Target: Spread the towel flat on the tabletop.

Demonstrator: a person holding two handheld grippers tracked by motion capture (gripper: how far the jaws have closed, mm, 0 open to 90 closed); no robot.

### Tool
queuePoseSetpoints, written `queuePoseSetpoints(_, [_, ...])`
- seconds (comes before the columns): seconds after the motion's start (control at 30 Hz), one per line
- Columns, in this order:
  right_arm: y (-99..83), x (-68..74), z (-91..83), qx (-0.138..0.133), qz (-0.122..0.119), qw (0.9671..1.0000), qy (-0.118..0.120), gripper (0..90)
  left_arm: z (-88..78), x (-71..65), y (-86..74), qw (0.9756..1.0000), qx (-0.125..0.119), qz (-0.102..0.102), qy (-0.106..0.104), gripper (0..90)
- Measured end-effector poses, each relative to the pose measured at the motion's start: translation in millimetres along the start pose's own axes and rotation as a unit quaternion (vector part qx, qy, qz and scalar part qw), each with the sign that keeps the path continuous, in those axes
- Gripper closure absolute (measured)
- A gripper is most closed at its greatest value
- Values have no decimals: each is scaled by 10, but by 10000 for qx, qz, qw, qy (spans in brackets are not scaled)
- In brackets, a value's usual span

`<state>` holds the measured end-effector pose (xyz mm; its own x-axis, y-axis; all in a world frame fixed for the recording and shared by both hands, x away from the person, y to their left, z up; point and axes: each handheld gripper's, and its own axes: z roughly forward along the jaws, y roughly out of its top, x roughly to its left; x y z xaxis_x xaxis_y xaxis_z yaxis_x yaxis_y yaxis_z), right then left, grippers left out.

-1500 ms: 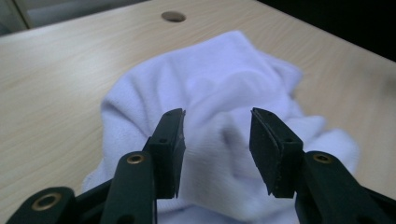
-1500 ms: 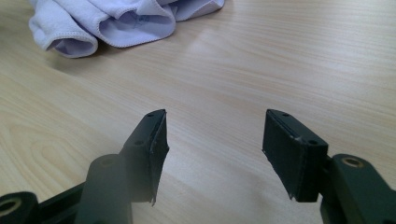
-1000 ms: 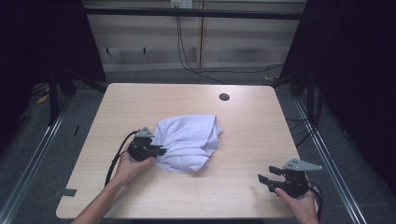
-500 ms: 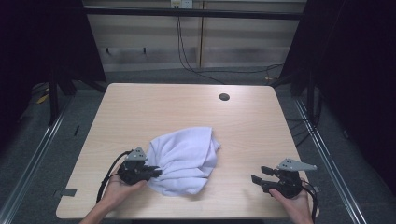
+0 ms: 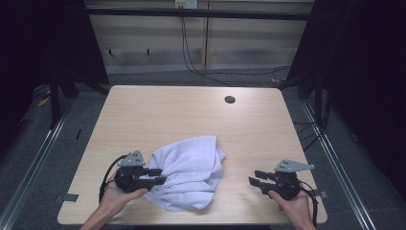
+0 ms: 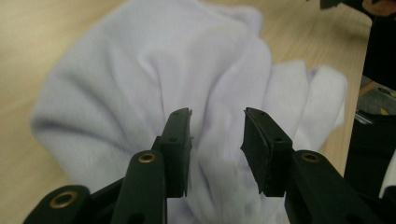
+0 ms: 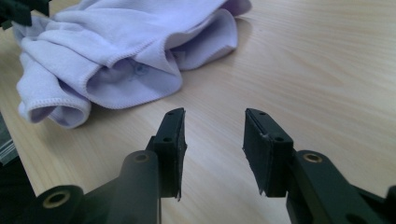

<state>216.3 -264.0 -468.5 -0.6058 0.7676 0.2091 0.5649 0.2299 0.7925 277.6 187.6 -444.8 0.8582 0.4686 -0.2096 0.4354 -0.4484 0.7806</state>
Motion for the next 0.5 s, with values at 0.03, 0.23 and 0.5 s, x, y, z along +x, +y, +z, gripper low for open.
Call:
queuePoseSetpoints(0.03, [44, 27, 33, 5, -64, 10000, 45, 612, 17, -2, 87, 10000, -73, 57, -7, 618])
queuePoseSetpoints(0.23, [363, 190, 305, -14, -333, 9981, 513, 700, 393, -16, 409, 9989, -15, 374, -290, 802])
queuePoseSetpoints(0.5, [532, 318, 815, 21, -561, 9948, 846, 699, 789, 82, 348, 9978, 338, 343, -447, 632])
